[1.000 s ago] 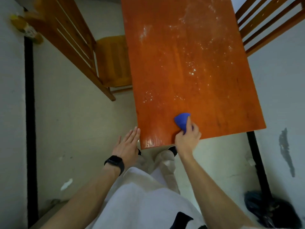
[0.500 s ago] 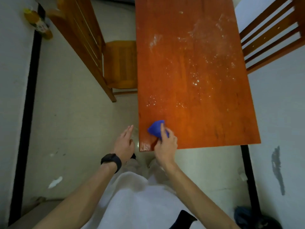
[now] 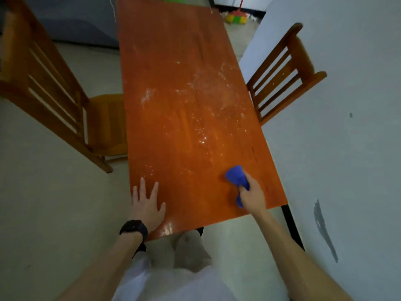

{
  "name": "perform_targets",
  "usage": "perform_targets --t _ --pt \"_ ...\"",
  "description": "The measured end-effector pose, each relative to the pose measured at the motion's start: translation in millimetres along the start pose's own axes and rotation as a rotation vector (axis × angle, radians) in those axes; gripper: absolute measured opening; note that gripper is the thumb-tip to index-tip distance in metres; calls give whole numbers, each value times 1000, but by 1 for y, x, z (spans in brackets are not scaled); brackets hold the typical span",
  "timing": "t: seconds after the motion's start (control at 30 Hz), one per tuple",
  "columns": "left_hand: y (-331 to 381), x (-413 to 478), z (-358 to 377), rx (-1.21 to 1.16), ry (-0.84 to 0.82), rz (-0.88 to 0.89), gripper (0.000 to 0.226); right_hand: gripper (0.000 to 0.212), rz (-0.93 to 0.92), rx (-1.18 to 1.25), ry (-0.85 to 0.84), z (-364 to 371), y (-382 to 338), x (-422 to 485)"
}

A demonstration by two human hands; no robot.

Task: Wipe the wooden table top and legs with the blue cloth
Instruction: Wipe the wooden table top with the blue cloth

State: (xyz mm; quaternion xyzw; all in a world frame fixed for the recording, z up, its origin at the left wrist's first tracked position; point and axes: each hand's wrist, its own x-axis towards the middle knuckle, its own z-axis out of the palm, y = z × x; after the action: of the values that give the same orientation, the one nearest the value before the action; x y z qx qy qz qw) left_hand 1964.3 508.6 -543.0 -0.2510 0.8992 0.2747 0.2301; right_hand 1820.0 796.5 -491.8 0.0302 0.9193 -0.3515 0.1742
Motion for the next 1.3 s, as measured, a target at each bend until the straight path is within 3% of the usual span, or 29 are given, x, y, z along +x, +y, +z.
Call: perform_targets --t 0.17,0.27,0.43,0.5,0.6,0.63,0.7,0.83,0.93,1.0,1.1,1.17,1.23,1.3 --pt "35 13 14 119 17 -191 107 56 64 -32 99 -70 51 87" --pt "44 17 19 122 2 -252 113 68 172 -79 118 -89 64 142" --pt "51 24 16 139 -22 -351 118 80 399 -225 293 -22 33 141" --pt "54 29 14 141 -37 -386 119 78 194 -171 131 24 3 108" --pt "64 35 8 136 -58 -442 120 72 -227 -60 -420 64 -14 77" --pt "68 36 6 145 -62 -456 120 71 -275 26 -497 58 -14 82" --pt "74 39 4 179 -67 -471 119 73 -199 72 -348 29 -8 113" --pt "76 38 3 178 -96 -478 118 70 105 -173 181 -36 30 172" --pt "73 33 0 171 -106 -463 112 70 188 -213 257 0 18 146" --pt "70 28 -1 157 -77 -429 100 73 -17 -240 102 46 -2 106" --pt "62 13 -4 147 -17 -402 92 70 -360 -122 -396 91 -27 72" --pt "54 3 -5 137 7 -422 93 67 -305 69 -508 85 -36 82" --pt "48 -6 -6 136 -27 -426 93 71 -149 96 -290 63 -34 111" --pt "42 -12 -7 151 -80 -416 91 72 -44 -24 0 35 -16 146"
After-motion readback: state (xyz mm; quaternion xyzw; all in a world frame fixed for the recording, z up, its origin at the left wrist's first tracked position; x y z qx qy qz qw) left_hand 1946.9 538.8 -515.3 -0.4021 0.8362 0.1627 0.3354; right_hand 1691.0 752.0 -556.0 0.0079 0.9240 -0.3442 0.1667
